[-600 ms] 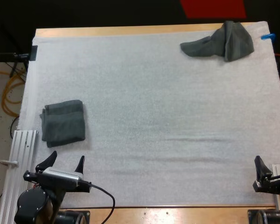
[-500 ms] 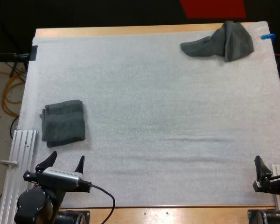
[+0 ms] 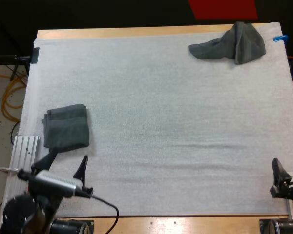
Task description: Pick towel from pile fold and stack
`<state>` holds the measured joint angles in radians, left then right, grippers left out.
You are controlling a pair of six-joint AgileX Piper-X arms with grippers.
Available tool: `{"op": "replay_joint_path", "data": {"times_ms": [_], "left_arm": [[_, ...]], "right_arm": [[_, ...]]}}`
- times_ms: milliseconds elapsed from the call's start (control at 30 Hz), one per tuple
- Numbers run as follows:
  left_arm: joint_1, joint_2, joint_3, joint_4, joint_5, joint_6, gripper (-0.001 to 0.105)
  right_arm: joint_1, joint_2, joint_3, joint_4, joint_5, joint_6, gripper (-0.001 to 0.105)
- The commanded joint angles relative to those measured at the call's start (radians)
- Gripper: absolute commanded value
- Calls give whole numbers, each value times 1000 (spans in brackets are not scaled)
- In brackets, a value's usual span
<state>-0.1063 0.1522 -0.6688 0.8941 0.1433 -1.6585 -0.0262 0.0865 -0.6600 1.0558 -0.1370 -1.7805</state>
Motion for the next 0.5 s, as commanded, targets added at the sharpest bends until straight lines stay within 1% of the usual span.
{"op": "replay_joint_path", "data": {"times_ms": [0,67,100,167,200,267,300,367,433,467], "left_arm": [[-4,36,-24,-19,34,3,68],[-29,148,-87,-19,102,3,68],[-38,177,-103,-19,117,3,68],[-103,263,-150,-22,164,3,68],[-133,284,-162,-28,175,3,68],[-218,348,-200,-39,193,3,68],[-236,359,-211,-40,202,3,68],[-316,408,-245,-44,226,3,68],[-353,440,-264,-48,228,3,68],[-368,456,-272,-49,228,3,68]], "right_arm": [[-4,30,-28,-13,1,-3,80],[-4,100,-87,-13,-4,-3,80],[-4,121,-106,-13,-11,-3,80],[-4,203,-175,-11,-66,-11,80],[-4,220,-189,-11,-81,-12,80],[-4,296,-250,-1,-158,-12,80],[-4,326,-271,6,-180,-13,80],[-4,399,-313,13,-255,-22,80],[-4,452,-335,9,-287,-37,80],[-4,490,-344,-1,-286,-51,80]]}}
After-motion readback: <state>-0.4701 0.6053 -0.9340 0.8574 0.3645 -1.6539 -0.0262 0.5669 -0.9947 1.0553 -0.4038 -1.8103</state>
